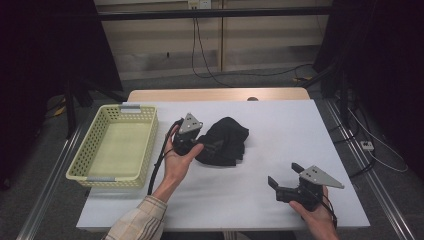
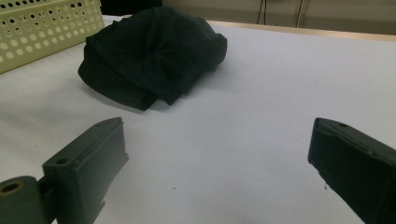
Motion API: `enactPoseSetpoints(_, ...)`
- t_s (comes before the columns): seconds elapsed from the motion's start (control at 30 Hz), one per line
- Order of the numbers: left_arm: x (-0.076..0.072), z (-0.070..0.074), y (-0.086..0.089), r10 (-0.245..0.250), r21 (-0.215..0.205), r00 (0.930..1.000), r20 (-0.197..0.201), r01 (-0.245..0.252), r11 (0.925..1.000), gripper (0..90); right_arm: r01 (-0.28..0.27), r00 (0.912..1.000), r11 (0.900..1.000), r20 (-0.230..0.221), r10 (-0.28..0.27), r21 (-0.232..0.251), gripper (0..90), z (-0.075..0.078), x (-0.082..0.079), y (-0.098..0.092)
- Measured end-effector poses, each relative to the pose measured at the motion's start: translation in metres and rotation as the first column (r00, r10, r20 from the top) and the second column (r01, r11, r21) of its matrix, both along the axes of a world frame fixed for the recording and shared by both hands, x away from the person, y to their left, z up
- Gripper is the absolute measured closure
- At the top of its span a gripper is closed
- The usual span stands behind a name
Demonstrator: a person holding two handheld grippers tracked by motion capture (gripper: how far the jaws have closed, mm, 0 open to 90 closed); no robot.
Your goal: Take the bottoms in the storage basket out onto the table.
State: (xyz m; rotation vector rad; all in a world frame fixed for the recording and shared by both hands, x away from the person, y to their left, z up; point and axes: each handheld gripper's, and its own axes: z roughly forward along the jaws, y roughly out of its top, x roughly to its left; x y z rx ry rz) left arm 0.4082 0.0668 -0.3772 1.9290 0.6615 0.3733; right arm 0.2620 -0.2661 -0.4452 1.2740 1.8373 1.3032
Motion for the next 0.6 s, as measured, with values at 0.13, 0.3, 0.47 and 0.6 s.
enactPoseSetpoints(0.13, -0.004, 0.001, 0.006, 0.005, -0.009, 1.0000, 0.002, -0.005, 0.9999, 6.4, 0.002, 1.0000, 1.000, 0.003, -0.002, -0.003, 4.3, 0.000, 0.000, 0.001)
enactPoseSetpoints(0.3, -0.011, 0.000, 0.010, 0.019, -0.004, 0.9998, 0.009, -0.019, 0.9998, 6.4, 0.005, 1.0000, 1.000, 0.003, -0.005, 0.001, 4.2, 0.001, -0.001, 0.001)
enactPoseSetpoints(0.47, -0.015, 0.002, 0.018, 0.033, -0.020, 0.9992, 0.023, -0.033, 0.9993, 6.3, 0.005, 1.0000, 1.000, 0.004, -0.005, 0.002, 4.3, 0.001, 0.000, 0.000)
enactPoseSetpoints(0.6, -0.019, 0.005, 0.024, 0.044, -0.022, 0.9985, 0.033, -0.044, 0.9988, 6.3, 0.006, 1.0000, 1.000, 0.005, -0.006, 0.002, 4.3, 0.001, 0.000, 0.000)
